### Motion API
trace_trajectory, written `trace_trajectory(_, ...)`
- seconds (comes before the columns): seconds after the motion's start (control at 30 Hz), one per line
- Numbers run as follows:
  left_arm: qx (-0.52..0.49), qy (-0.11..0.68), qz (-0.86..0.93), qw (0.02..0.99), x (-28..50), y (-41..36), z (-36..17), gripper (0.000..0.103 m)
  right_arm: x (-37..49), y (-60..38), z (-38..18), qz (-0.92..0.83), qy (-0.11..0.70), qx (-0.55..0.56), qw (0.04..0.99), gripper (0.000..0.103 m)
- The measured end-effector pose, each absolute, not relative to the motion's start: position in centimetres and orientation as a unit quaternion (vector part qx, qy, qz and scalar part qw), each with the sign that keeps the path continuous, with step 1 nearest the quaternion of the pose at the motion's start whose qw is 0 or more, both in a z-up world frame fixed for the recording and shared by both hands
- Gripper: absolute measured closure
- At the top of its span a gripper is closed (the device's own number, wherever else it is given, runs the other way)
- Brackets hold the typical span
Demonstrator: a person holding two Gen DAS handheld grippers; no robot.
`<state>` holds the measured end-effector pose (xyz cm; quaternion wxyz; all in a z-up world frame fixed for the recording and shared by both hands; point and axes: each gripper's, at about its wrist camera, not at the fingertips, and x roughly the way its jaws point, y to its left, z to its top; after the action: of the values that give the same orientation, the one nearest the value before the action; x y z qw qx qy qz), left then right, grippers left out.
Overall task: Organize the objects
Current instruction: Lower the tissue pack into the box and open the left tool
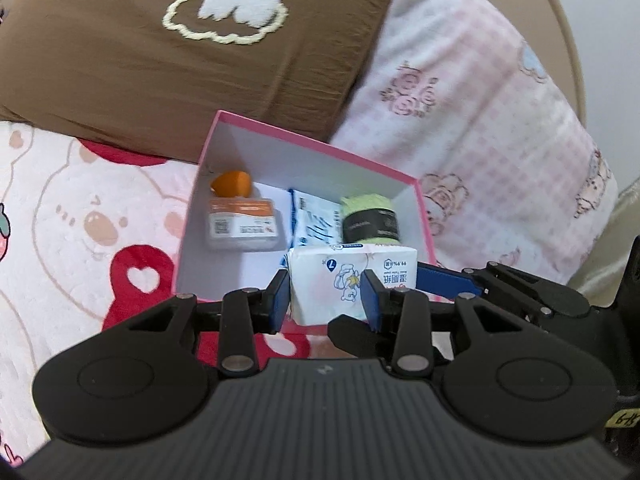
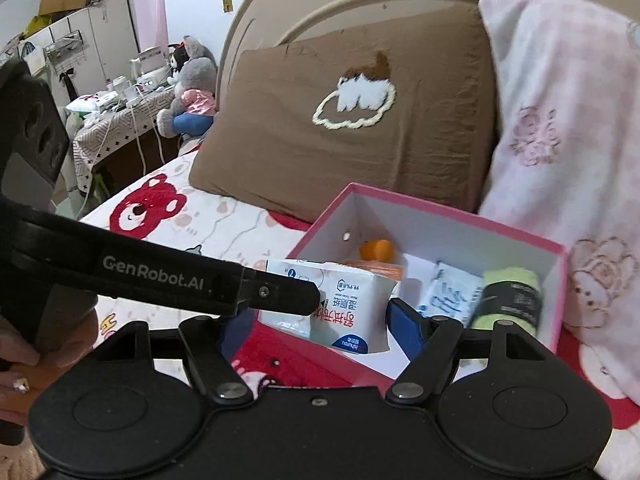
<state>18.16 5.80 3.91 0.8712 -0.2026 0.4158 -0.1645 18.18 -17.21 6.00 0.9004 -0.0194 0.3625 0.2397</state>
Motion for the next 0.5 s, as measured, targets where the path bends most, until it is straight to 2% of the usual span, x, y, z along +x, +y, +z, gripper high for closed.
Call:
trace_trajectory(0.23,-0.203,0.424,-0.152,0.870,20.5,6.3,1.0,0.067,21.2,-16.3,3.4,0.242,0.387,-0.024,0.889,0.031)
trace_trajectory(0.5,-0.163,0.406,-0.141,0.888,22.4,4.8,-2.3,0.069,24.5,-17.8,-0.6,0.220,0.423,0.015,0.879,0.048)
